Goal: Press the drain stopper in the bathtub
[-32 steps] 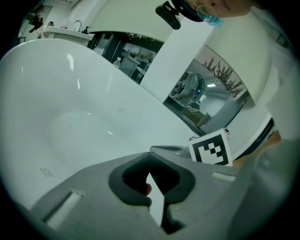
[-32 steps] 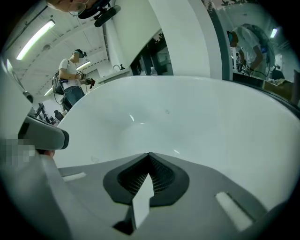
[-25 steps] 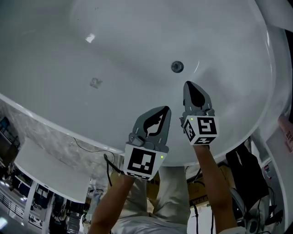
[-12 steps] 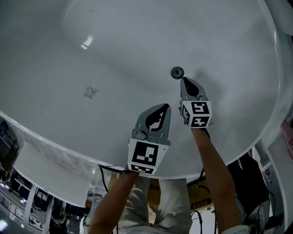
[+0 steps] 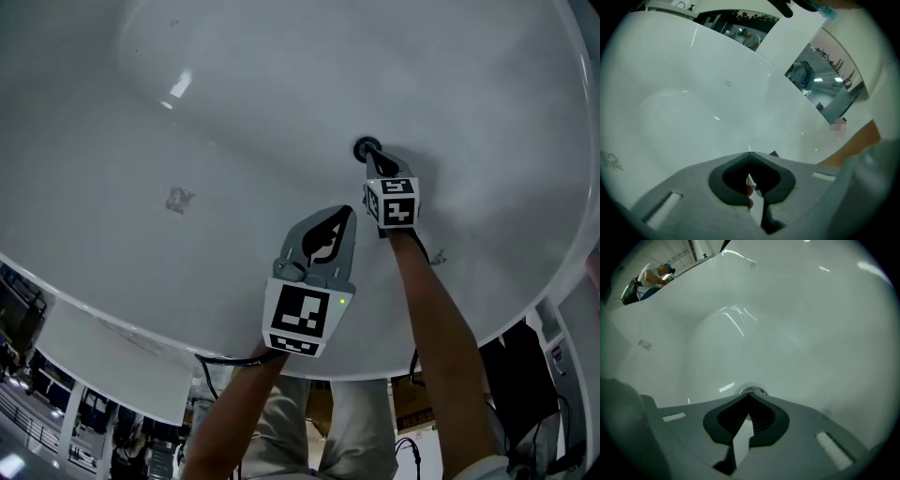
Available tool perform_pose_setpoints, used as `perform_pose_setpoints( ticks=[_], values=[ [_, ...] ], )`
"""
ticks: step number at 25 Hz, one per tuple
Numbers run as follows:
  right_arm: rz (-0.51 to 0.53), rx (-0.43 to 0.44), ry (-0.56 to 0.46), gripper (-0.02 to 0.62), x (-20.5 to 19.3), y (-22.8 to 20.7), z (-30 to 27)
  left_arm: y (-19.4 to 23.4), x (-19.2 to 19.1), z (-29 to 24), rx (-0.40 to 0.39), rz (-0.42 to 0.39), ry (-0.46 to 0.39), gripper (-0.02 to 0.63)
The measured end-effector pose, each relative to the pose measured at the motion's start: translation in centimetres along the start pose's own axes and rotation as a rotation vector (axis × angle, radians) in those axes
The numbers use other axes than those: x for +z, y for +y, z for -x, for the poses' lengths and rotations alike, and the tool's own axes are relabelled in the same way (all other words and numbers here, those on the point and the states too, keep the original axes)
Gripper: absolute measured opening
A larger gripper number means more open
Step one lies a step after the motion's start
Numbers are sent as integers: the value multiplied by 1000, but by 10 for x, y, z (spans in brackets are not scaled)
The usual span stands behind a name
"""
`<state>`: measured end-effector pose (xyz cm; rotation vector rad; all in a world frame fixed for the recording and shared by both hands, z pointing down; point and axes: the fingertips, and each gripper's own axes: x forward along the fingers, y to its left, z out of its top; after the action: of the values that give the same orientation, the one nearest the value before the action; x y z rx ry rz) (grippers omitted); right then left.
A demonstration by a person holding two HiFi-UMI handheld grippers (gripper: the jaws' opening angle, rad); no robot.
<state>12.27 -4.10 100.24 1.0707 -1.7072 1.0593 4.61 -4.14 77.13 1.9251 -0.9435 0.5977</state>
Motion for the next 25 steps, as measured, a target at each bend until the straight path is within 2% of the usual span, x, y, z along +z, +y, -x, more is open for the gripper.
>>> perform_pose_setpoints(
  ticks=[5,9,11,18,25],
  values=[
    [-25,-12,72,2,-14,-5,-20,0,-5,-8,-12,-16,21,0],
    [-71,-24,62,2,-13,-11,-28,4,-7,-12,-11,-10,26,0],
    [-58,-30,69,2,-15,-10,-30,6,-11,-14,-2,-6,34,0],
    [-77,-56,55,3,-13,-12,-30,23,-23,-19,70,60,84,0],
    [-96,-56,59,3,-11,-11,-23,25,-18,-11,92,86,75,0]
  ],
)
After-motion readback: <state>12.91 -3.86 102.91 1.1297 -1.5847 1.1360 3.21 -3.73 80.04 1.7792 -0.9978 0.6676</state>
